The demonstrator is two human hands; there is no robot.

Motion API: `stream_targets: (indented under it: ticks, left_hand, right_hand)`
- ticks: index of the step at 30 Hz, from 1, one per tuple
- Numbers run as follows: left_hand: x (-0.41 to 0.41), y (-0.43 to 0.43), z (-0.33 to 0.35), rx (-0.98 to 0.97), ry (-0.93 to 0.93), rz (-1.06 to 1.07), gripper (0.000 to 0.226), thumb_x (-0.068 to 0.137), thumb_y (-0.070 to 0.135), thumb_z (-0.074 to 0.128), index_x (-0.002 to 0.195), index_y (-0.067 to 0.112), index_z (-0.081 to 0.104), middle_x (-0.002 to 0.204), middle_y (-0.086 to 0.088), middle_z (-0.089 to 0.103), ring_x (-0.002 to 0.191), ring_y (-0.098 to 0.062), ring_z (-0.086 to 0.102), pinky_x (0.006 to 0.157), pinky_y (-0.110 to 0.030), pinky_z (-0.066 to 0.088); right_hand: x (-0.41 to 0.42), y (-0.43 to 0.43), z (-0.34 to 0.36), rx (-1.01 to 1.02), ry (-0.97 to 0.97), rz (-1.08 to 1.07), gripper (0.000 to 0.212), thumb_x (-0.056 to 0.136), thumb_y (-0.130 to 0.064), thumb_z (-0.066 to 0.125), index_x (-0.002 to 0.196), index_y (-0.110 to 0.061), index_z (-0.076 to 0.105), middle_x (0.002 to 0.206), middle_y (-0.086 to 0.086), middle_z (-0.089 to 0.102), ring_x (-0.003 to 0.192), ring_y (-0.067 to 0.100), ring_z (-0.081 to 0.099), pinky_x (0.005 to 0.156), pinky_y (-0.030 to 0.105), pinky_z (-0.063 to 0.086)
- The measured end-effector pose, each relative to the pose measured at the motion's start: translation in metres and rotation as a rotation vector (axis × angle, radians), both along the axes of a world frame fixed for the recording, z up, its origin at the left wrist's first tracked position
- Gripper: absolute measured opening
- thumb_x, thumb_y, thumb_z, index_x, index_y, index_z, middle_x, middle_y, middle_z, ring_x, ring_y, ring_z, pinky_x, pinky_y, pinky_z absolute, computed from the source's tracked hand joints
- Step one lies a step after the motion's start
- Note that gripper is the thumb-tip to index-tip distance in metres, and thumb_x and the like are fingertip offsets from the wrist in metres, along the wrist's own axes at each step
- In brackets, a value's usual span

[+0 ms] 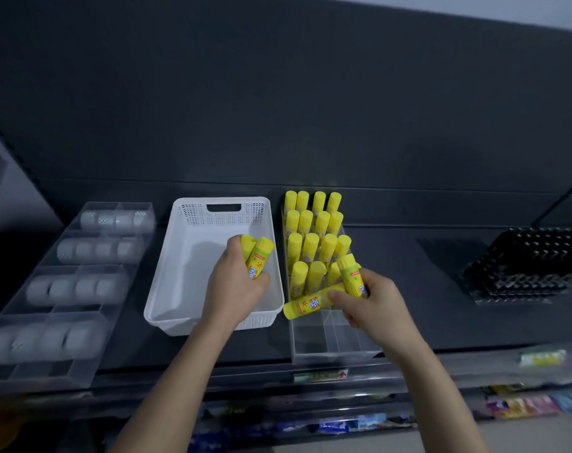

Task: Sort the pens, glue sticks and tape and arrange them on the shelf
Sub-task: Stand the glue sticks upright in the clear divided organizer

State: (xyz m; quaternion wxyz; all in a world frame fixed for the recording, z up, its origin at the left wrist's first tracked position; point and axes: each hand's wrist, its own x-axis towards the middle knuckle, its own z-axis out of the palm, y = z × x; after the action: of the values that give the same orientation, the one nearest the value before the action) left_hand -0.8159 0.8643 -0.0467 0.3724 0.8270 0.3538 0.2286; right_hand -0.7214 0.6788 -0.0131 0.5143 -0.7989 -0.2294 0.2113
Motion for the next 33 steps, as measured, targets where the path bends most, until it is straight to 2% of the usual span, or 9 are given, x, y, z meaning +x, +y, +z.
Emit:
stream_targets:
  ticks: [5,11,14,19,22,26,30,33]
  left_hand:
    - [0.0,-0.001,0.001,0.018,0.01,-0.02,0.039,0.077,0.012,0.063,0.101,0.025,0.035,0.084,0.001,0.05,0.073,-0.024,0.051,0.061,-0.031,0.035]
    - [0.0,-0.001,-0.001,0.025,0.005,-0.032,0.039,0.076,0.011,0.064,0.101,0.024,0.036,0.084,-0.001,0.052,0.072,-0.026,0.052,0.06,-0.032,0.036]
    - [-0.001,-0.001,0.0,0.017,0.0,-0.022,0.04,0.076,0.011,0.064,0.107,0.019,0.04,0.087,-0.003,0.053,0.076,-0.027,0.052,0.063,-0.032,0.038]
    - [-0.001,-0.002,0.0,0.017,0.0,-0.039,0.043,0.077,0.012,0.064,0.113,0.016,0.041,0.09,-0.004,0.054,0.076,-0.026,0.051,0.064,-0.032,0.038]
    - [-0.002,-0.002,0.0,0.013,0.006,-0.056,0.043,0.077,0.012,0.064,0.113,0.017,0.041,0.09,-0.003,0.054,0.076,-0.024,0.051,0.064,-0.031,0.038]
    - [-0.002,-0.001,0.0,-0.013,-0.002,-0.064,0.041,0.077,0.012,0.064,0.11,0.018,0.041,0.093,-0.004,0.054,0.079,-0.026,0.051,0.067,-0.032,0.04]
    - [-0.002,0.0,0.001,-0.012,-0.015,-0.073,0.04,0.077,0.01,0.064,0.108,0.018,0.04,0.091,-0.003,0.052,0.079,-0.027,0.051,0.066,-0.032,0.039]
    - [-0.003,-0.002,0.004,0.015,-0.036,-0.083,0.044,0.078,0.011,0.065,0.115,0.014,0.042,0.093,-0.003,0.053,0.079,-0.026,0.05,0.067,-0.032,0.038]
  right_hand:
    - [0.006,-0.002,0.008,-0.106,-0.151,0.039,0.016,0.077,-0.017,0.071,0.078,-0.006,0.06,0.059,0.005,0.055,0.05,0.014,0.047,0.05,0.031,0.042]
    - [0.004,-0.003,0.008,-0.101,-0.12,0.051,0.018,0.074,-0.013,0.072,0.081,-0.002,0.06,0.061,0.007,0.053,0.052,0.017,0.045,0.052,0.034,0.042]
    - [0.003,-0.004,0.009,-0.088,-0.111,0.047,0.018,0.072,-0.01,0.074,0.082,-0.002,0.061,0.061,0.006,0.052,0.053,0.016,0.045,0.052,0.033,0.041]
    - [0.0,-0.001,0.003,-0.138,-0.162,0.03,0.021,0.068,-0.008,0.075,0.077,-0.003,0.057,0.06,0.001,0.049,0.05,0.012,0.042,0.048,0.023,0.037]
    - [-0.007,0.008,-0.007,-0.177,-0.222,0.078,0.028,0.066,-0.008,0.077,0.065,-0.017,0.051,0.055,-0.008,0.045,0.046,0.004,0.039,0.044,0.013,0.031]
    - [-0.016,0.016,-0.022,-0.229,-0.285,0.143,0.032,0.068,-0.011,0.076,0.07,-0.03,0.051,0.063,-0.011,0.052,0.056,0.003,0.047,0.05,0.013,0.035]
    - [-0.021,0.022,-0.026,-0.24,-0.301,0.149,0.026,0.069,-0.012,0.077,0.08,-0.023,0.055,0.072,-0.008,0.055,0.066,0.014,0.049,0.055,0.02,0.037]
    - [-0.024,0.02,-0.023,-0.185,-0.258,0.139,0.025,0.069,-0.014,0.08,0.079,-0.023,0.058,0.068,-0.01,0.057,0.061,0.004,0.049,0.053,0.013,0.037]
